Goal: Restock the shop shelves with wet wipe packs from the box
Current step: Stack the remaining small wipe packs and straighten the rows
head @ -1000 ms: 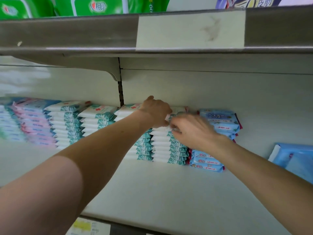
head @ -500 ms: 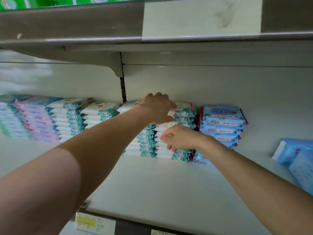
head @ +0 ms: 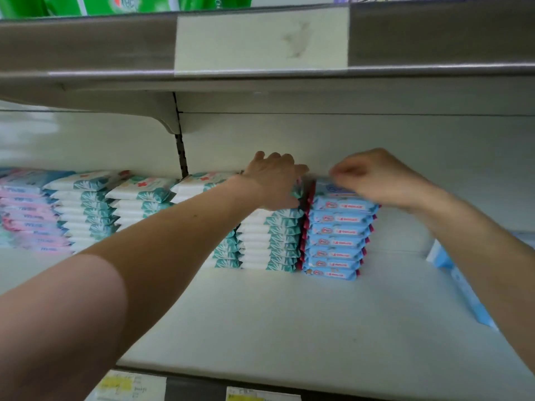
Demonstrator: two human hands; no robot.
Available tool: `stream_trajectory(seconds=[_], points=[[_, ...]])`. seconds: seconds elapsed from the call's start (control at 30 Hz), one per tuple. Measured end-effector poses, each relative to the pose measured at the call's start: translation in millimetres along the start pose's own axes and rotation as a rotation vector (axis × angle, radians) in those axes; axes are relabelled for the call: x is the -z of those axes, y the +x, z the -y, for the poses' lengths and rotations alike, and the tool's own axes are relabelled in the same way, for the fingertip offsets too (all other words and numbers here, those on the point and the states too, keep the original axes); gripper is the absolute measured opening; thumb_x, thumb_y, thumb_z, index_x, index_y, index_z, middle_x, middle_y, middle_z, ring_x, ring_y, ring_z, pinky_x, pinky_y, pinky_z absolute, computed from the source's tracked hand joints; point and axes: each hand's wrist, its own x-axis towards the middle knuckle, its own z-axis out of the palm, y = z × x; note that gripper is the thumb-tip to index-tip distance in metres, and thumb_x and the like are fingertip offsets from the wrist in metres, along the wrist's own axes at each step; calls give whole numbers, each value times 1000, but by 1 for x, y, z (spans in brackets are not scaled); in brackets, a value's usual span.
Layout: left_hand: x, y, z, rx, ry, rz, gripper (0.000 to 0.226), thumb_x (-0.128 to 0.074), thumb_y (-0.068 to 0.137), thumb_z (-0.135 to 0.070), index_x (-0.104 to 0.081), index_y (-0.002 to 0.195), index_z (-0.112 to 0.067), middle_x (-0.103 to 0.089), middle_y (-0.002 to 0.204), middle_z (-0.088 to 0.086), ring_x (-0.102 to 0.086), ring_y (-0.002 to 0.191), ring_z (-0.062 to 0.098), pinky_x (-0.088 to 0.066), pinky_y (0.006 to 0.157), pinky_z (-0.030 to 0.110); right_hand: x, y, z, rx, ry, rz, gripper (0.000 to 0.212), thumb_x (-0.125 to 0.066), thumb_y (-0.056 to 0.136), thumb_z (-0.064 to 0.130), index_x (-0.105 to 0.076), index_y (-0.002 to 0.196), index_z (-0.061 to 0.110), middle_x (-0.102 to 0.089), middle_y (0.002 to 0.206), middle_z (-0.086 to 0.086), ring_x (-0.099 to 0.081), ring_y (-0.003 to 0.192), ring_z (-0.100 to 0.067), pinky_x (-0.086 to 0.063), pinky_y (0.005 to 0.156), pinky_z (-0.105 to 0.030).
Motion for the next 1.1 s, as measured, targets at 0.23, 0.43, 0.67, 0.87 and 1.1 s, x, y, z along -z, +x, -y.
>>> stream_trajectory(seconds=[0.23,0.43,0.67,0.87,1.1], points=[[-11,32,-57,-109,19,88,89,-62,85,-53,-11,152,-23,-39,143,3,-42,129,28,-22,110,47,-19,-7,-69,-807,648,185,61,-42,86,69,-48,122,20,-50,126,-13,-53,115,-30,-44,91,-45],[-22,38,-56,-94,184,157,75,-51,91,-52,-19,151,-18,-43,143,3,-46,127,27,-16,114,47,-43,3,-57,-781,830,260,54,-31,96,61,-63,103,18,-70,87,-8,-67,76,-24,-51,61,-33],[-28,37,-50,-102,234,124,70,-47,93,-52,-22,149,-17,-46,140,4,-47,127,27,-17,114,47,-34,0,-59,-772,867,316,64,-33,91,65,-70,83,14,-69,76,-9,-68,63,-21,-52,64,-34],[-30,34,-49,-85,219,135,75,-45,94,-53,-14,152,-17,-38,148,6,-38,134,29,-12,116,52,-58,-22,-108,-1080,1034,197,99,-33,84,76,-18,151,4,-28,152,-20,-32,139,-32,-28,111,-50],[-23,35,-49,-63,217,173,67,-47,93,-49,-25,148,-17,-46,141,2,-38,132,27,-4,113,61,-95,-11,-80,-940,1204,307,53,-56,89,56,-69,117,14,-71,109,-13,-69,97,-33,-55,82,-51]])
